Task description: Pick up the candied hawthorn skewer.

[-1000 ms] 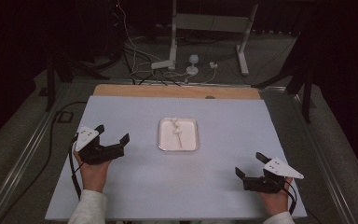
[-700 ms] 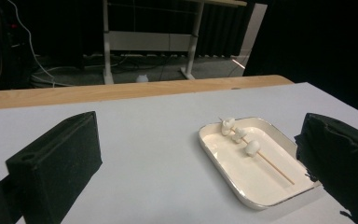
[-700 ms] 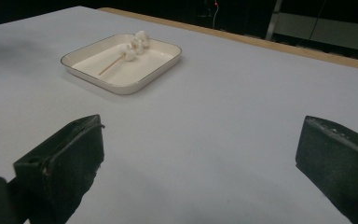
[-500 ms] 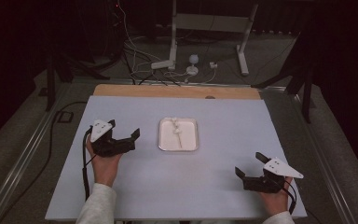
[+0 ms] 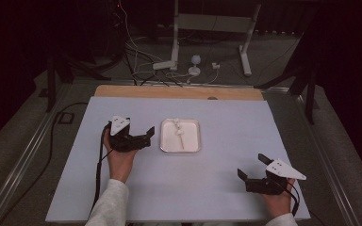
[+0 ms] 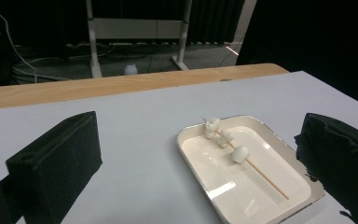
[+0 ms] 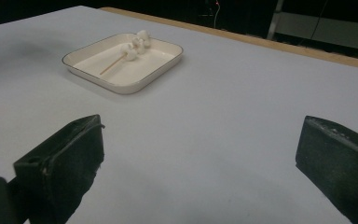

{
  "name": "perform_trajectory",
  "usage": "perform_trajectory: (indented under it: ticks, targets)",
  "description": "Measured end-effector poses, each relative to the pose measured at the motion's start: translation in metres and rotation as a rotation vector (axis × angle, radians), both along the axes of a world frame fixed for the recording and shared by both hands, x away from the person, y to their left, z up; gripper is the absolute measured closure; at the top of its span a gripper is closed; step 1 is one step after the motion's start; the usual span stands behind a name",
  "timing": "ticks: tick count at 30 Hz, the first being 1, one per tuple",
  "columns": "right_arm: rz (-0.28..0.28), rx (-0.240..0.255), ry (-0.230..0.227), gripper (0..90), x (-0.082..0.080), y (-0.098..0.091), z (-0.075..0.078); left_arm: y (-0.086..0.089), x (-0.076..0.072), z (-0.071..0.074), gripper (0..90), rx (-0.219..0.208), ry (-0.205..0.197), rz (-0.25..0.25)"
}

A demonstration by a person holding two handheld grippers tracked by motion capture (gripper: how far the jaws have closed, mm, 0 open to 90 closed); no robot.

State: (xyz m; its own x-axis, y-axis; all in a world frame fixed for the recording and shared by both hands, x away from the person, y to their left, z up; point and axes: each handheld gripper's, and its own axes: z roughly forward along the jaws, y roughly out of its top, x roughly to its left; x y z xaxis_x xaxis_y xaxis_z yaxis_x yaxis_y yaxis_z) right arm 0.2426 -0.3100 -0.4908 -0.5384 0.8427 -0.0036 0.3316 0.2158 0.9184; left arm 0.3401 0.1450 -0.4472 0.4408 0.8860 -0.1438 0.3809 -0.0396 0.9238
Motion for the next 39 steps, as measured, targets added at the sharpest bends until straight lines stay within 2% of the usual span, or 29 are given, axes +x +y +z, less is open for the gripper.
perform_trajectory:
  ticks: [16,39]
  targets:
    - [0.002,-0.001,0.005,0.9,0.0,0.0,-0.001,-0.031,0.017,-0.017,0.7,0.0,0.042,-0.021]
    - [0.003,-0.001,0.009,0.9,0.001,0.0,-0.001,-0.064,0.031,-0.047,0.8,0.024,0.115,-0.042]
